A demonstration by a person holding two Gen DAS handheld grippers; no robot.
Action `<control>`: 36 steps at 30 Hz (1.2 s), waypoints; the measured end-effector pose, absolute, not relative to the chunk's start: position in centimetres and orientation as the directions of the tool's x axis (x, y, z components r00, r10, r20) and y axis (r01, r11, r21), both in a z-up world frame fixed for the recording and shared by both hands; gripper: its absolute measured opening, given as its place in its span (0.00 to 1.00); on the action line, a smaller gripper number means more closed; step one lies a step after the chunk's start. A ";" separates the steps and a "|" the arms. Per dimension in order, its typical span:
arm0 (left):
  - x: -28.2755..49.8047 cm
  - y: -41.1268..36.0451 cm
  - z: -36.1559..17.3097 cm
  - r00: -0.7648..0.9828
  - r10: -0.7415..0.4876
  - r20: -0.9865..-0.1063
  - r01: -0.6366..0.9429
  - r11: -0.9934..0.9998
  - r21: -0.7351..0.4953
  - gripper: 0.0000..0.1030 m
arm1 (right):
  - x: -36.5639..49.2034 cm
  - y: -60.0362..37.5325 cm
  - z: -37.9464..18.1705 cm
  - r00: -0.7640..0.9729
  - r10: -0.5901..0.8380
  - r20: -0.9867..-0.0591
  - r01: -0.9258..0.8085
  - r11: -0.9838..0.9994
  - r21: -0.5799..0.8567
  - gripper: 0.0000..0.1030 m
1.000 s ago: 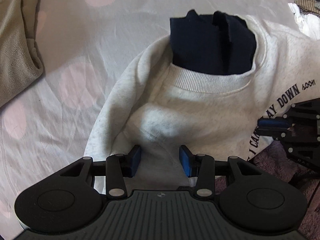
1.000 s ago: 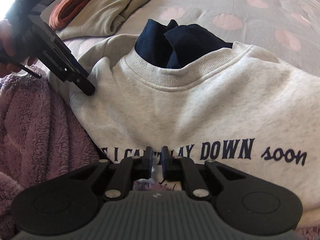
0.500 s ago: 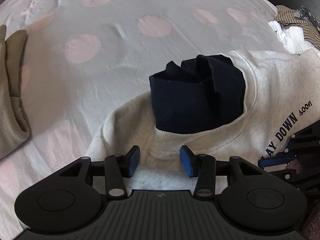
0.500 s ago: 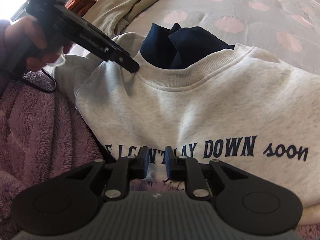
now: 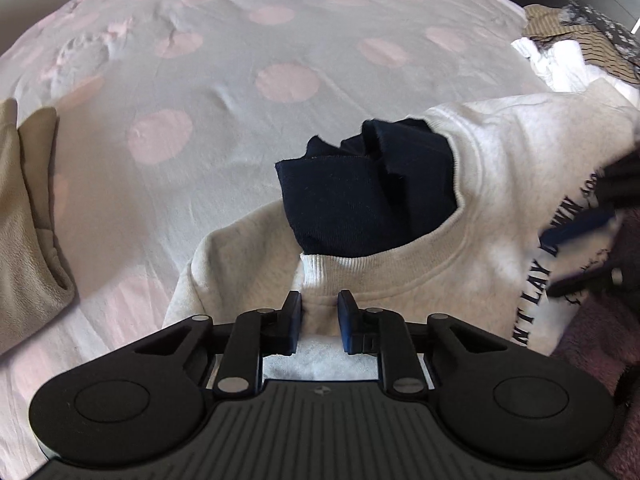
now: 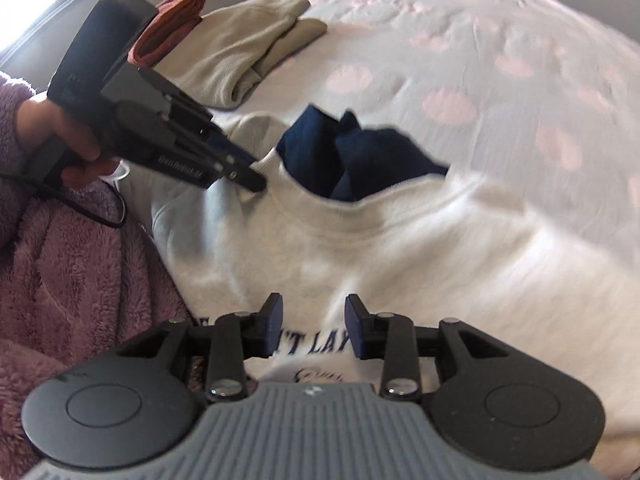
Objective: Fold clothes
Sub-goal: 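Bring both tools together at the sweatshirt collar and grasp it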
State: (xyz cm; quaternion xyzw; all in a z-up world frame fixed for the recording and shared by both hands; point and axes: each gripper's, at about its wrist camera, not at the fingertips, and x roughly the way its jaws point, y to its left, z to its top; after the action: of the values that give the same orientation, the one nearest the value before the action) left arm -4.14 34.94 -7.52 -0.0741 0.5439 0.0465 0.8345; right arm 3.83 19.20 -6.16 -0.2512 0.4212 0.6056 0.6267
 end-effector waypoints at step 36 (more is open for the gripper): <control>-7.5 25.2 -0.7 0.548 -0.094 -0.831 0.165 0.986 -0.003 0.11 | -4.6 21.6 -0.9 -0.002 0.531 -0.847 -0.075 -0.845 -0.529 0.48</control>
State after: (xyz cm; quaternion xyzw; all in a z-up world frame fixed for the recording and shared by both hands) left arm -7.53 25.19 -0.71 0.0378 0.4696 -0.0735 0.8790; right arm -4.63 21.64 -0.91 -0.6711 -0.1699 0.6871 0.2205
